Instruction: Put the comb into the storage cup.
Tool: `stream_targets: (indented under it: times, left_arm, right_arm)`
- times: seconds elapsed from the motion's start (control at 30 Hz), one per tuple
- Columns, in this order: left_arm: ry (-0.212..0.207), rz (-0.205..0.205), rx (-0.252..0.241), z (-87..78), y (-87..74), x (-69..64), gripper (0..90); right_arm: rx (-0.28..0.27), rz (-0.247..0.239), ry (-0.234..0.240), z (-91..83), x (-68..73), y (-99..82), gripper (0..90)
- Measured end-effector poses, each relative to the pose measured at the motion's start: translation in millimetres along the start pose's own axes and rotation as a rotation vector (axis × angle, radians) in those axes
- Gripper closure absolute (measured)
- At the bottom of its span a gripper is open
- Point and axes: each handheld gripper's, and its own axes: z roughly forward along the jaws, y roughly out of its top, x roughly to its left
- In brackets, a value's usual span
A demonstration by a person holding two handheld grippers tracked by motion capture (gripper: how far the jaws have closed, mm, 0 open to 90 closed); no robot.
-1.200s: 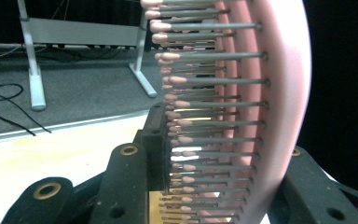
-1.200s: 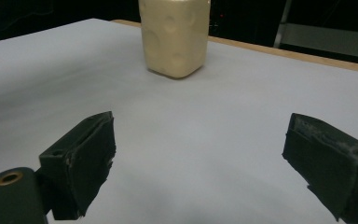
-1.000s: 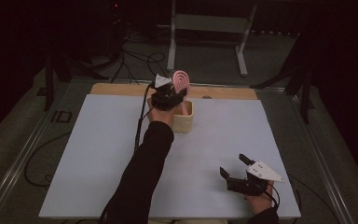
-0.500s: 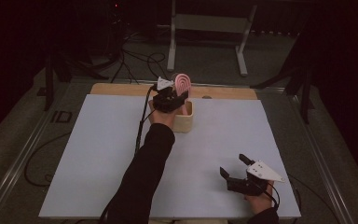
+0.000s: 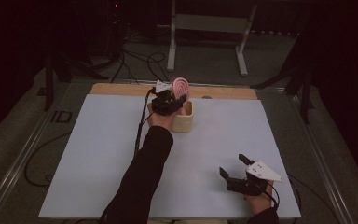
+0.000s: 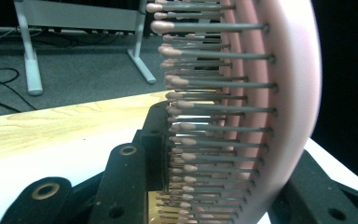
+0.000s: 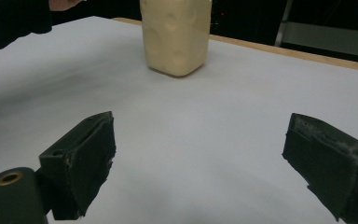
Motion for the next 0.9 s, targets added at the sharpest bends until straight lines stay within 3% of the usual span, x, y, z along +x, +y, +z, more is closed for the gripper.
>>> stream_targets:
  times: [0.37,0.9]
  left_arm:
    - [0.000,-0.011,0.013,2.2,-9.3,2.2,62.7]
    - [-0.014,-0.024,0.009,1.2,-9.1,4.3,61.1]
  right_arm:
    - [0.002,-0.001,0.002,0.6,-0.1,-0.2,9.0]
    - [0.005,-0.003,0.002,1.1,0.0,-0.4,9.0]
